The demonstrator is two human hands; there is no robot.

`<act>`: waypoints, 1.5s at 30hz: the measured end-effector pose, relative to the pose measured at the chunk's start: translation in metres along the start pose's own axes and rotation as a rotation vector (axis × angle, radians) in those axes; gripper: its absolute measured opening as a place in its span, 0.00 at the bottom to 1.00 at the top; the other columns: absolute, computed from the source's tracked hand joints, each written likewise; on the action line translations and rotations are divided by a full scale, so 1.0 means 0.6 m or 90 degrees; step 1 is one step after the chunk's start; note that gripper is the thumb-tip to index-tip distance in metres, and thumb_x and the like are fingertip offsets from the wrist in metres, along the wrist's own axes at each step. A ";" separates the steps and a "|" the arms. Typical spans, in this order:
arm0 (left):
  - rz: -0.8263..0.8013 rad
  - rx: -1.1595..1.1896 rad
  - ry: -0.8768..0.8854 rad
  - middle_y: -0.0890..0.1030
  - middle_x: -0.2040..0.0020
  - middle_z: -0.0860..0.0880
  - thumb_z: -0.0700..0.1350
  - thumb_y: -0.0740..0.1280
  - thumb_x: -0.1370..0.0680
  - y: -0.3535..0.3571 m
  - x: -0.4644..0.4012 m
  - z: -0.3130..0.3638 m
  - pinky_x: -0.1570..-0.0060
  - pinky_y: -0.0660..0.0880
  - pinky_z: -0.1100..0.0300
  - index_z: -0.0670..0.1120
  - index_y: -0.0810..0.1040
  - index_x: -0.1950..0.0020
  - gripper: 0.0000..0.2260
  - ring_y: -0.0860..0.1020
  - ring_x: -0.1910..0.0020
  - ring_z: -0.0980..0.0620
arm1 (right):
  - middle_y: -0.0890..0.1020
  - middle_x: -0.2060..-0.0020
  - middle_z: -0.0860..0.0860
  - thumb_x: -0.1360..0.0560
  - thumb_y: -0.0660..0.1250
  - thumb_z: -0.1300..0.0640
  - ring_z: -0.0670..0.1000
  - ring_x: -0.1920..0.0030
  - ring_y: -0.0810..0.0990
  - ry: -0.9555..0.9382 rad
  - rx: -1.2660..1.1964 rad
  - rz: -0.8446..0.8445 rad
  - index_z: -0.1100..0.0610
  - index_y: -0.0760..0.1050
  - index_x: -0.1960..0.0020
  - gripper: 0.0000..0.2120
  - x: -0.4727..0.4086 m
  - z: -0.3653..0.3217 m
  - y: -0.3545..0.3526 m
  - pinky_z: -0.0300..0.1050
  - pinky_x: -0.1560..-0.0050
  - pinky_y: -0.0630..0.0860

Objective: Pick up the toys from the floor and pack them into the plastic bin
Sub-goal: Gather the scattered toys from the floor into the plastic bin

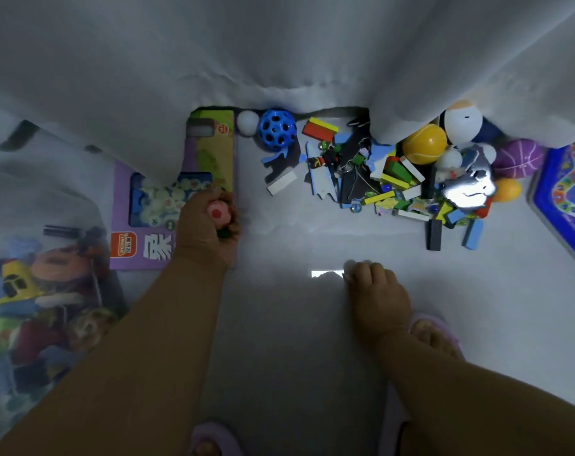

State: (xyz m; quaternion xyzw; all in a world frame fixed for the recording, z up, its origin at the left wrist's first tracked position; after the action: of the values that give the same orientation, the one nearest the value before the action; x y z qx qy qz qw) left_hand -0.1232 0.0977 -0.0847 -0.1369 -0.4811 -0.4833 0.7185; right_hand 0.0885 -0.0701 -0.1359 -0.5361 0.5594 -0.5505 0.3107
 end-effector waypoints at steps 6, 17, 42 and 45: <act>-0.052 -0.036 -0.055 0.79 0.69 0.51 0.39 0.64 0.25 0.019 0.023 -0.035 0.77 0.66 0.68 0.47 0.74 0.62 0.07 0.75 0.74 0.56 | 0.81 0.60 0.62 0.23 0.52 0.47 0.63 0.59 0.79 0.087 -0.193 0.017 0.63 0.71 0.42 0.22 -0.057 -0.031 -0.048 0.49 0.62 0.71; -0.254 0.284 -0.130 0.80 0.65 0.44 0.37 0.73 0.39 0.082 0.053 -0.108 0.60 0.82 0.57 0.40 0.77 0.60 0.10 0.82 0.66 0.47 | 0.72 0.61 0.51 0.31 0.55 0.61 0.48 0.59 0.70 -0.110 -0.593 0.271 0.64 0.73 0.59 0.10 -0.111 -0.190 -0.169 0.40 0.57 0.70; -0.284 0.374 -0.208 0.81 0.59 0.42 0.47 0.66 0.30 0.109 0.063 -0.134 0.49 0.79 0.44 0.42 0.74 0.56 0.09 0.83 0.57 0.42 | 0.69 0.38 0.57 0.29 0.70 0.48 0.58 0.37 0.68 0.283 -0.262 0.105 0.56 0.67 0.33 0.28 -0.138 -0.004 -0.092 0.49 0.45 0.70; -0.271 0.371 -0.205 0.81 0.59 0.42 0.47 0.65 0.28 0.102 0.061 -0.133 0.49 0.78 0.44 0.41 0.75 0.61 0.09 0.83 0.57 0.41 | 0.63 0.33 0.56 0.32 0.70 0.38 0.58 0.34 0.64 0.255 -0.142 0.025 0.51 0.57 0.28 0.40 -0.167 -0.006 -0.089 0.53 0.45 0.73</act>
State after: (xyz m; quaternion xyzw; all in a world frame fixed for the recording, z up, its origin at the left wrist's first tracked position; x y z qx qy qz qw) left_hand -0.0254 0.0547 -0.0782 0.1013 -0.7224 -0.4369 0.5264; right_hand 0.1219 0.0348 -0.1086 -0.4361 0.6777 -0.5746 0.1426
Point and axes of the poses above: each hand's wrist, its own x-axis away from the middle knuckle, its own y-axis out of the palm, z = x × y, the point moved 3 cm from there along -x, towards the middle knuckle
